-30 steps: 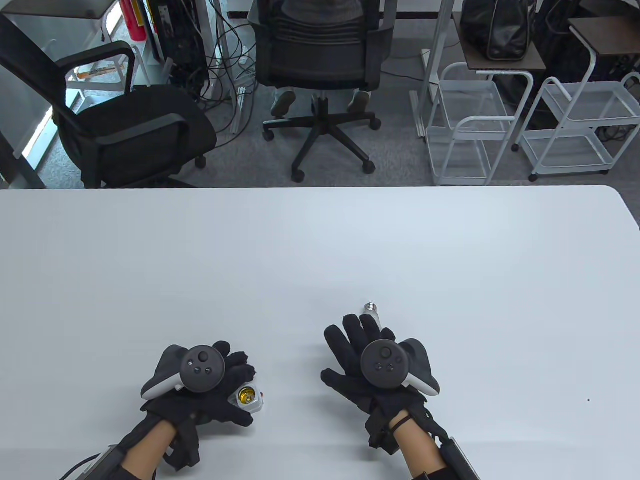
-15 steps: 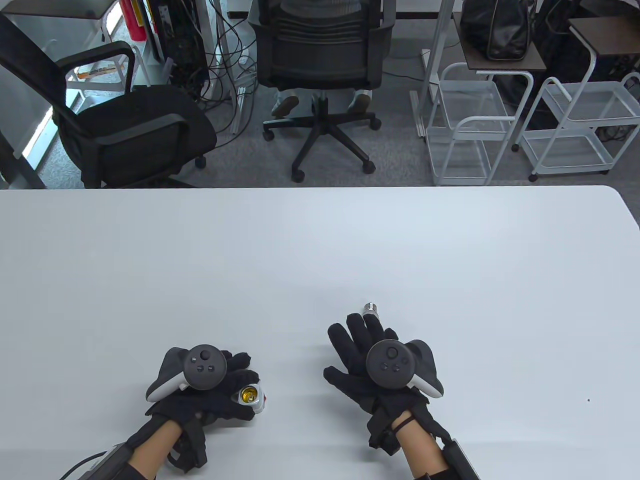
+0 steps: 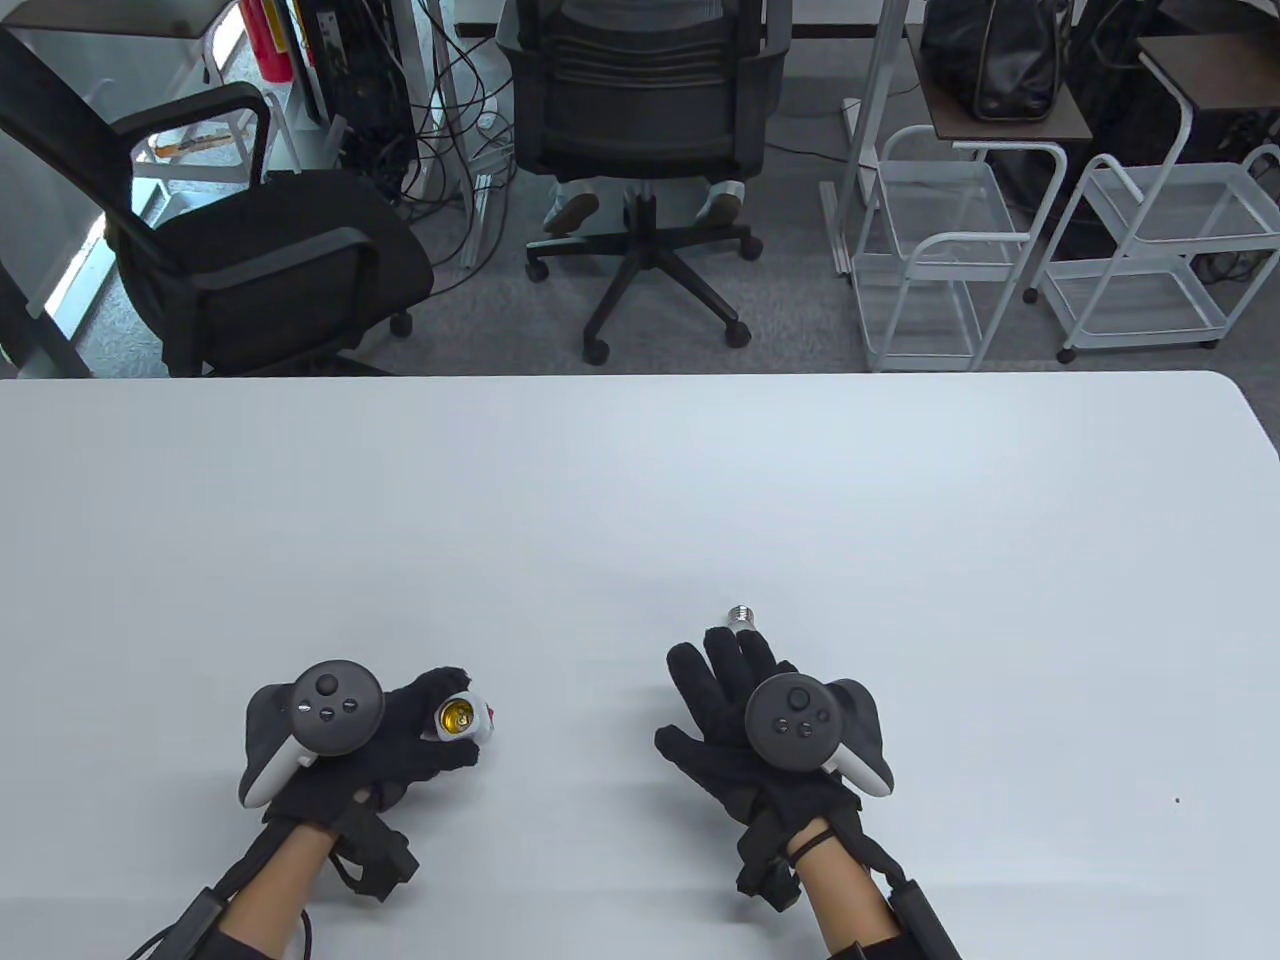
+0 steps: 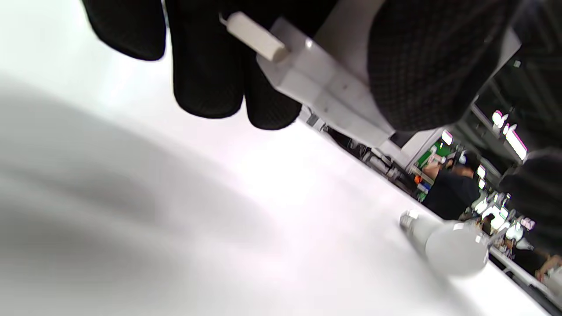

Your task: Screw light bulb into light bulb socket (Screw with right hand)

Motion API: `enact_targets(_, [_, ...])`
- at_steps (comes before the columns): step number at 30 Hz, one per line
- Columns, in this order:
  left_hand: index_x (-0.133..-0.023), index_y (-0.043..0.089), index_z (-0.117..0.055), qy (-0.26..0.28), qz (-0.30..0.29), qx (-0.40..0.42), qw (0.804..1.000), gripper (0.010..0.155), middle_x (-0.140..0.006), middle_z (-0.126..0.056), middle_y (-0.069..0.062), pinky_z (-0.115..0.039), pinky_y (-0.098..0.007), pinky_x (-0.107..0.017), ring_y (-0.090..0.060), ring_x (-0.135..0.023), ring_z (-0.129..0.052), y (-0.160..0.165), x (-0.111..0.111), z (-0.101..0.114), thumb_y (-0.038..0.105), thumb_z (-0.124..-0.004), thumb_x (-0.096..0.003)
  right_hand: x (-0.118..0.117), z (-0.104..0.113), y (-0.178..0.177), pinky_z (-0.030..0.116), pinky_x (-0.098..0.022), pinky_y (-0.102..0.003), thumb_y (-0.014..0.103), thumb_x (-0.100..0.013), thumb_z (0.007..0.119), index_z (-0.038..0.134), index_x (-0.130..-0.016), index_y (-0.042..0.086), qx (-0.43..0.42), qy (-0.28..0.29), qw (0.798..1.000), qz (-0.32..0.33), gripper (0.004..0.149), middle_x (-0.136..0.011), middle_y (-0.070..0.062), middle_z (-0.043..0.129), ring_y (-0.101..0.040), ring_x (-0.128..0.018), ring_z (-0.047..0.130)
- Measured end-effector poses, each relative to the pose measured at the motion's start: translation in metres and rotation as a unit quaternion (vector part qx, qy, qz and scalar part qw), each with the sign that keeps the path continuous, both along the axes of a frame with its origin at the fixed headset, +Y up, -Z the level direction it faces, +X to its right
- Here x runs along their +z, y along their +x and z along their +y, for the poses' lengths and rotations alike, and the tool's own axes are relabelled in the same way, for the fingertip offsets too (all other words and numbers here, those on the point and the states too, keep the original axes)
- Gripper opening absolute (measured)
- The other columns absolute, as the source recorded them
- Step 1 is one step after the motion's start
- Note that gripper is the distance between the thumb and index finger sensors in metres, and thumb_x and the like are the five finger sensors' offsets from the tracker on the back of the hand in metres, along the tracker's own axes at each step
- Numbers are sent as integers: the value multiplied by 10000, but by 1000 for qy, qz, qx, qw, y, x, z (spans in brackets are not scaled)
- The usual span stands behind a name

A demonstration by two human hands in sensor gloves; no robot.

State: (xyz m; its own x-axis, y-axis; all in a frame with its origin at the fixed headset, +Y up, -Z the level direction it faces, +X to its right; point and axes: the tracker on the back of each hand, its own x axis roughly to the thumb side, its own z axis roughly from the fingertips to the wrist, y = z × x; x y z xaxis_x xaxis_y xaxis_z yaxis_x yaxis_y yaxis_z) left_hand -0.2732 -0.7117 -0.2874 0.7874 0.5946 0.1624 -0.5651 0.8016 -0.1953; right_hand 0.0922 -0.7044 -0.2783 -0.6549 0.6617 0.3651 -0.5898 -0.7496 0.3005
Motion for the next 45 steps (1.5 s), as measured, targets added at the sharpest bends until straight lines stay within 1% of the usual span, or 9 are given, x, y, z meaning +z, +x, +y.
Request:
enact_targets(11, [-1064, 233, -657, 129, 65, 9, 990, 755, -930, -891, -102, -657, -596, -687, -336, -819, -907, -16, 15, 40, 496, -934, -412, -4, 0, 22, 32, -520, -760, 378, -609, 627, 224, -1083, 144, -32, -5, 997, -73, 664, -1076, -291, 64, -528, -902, -57])
enact_targets(16, [-1055, 241, -687, 140, 54, 7, 989, 746, -893, -897, -90, -657, -590, -686, -309, -783, -912, -13, 18, 44, 484, -946, -399, -4, -4, 39, 46, -511, -766, 376, -606, 633, 226, -1080, 135, -65, 11, 983, -171, 670, -1068, -298, 63, -547, -895, -39])
enact_targets(21, [-1056, 256, -689, 146, 52, 2, 988, 744, -897, -878, -75, -645, -590, -697, -293, -792, -897, -12, 19, 43, 476, -952, -395, -8, -10, 49, 84, -485, -787, 378, -604, 634, 232, -1073, 102, -93, -13, 960, -263, 677, -1047, -337, 82, -607, -874, 23])
enact_targets(23, [-1055, 259, -687, 147, 52, 4, 988, 742, -898, -870, -72, -637, -590, -703, -289, -797, -887, -12, 19, 43, 473, -953, -396, -10, -12, 51, 130, -471, -798, 378, -607, 631, 239, -1067, 68, -86, -41, 956, -278, 679, -1024, -390, 149, -658, -860, 169])
enact_targets(26, [-1058, 263, -683, 148, 51, 6, 988, 744, -905, -860, -69, -631, -593, -707, -288, -806, -878, -12, 19, 44, 467, -955, -397, -12, -15, 47, 167, -470, -806, 394, -616, 615, 202, -1060, 56, -67, -107, 945, -302, 694, -1004, -416, 162, -687, -836, 220])
enact_targets(29, [-1058, 266, -681, 147, 46, 3, 988, 743, -907, -857, -67, -628, -593, -709, -286, -809, -875, -11, 19, 43, 467, -954, -397, -17, -18, 40, 204, -464, -817, 399, -617, 612, 204, -1051, 27, -48, -127, 935, -328, 701, -990, -441, 192, -708, -819, 267])
enact_targets(36, [-1060, 265, -679, 137, 39, -8, 990, 742, -910, -856, -69, -624, -595, -711, -290, -814, -871, -9, 19, 38, 470, -950, -401, -29, -26, 19, 226, -443, -835, 424, -624, 575, 153, -1026, -2, -28, -127, 923, -362, 722, -965, -470, 175, -740, -796, 239])
enact_targets(40, [-1060, 262, -680, 133, 33, -6, 991, 743, -912, -855, -70, -621, -597, -712, -293, -816, -870, -6, 19, 37, 467, -951, -400, -38, -32, 7, 250, -446, -840, 431, -623, 581, 158, -1023, 0, 43, -130, 924, -357, 724, -963, -470, 198, -740, -799, 273])
enact_targets(45, [-1061, 267, -678, 134, 31, -25, 990, 740, -920, -851, -66, -615, -599, -717, -296, -827, -863, -8, 19, 36, 466, -950, -402, -42, -46, 5, 270, -449, -843, 407, -614, 619, 229, -1017, 41, 81, -137, 915, -370, 669, -950, -452, 356, -708, -814, 349])
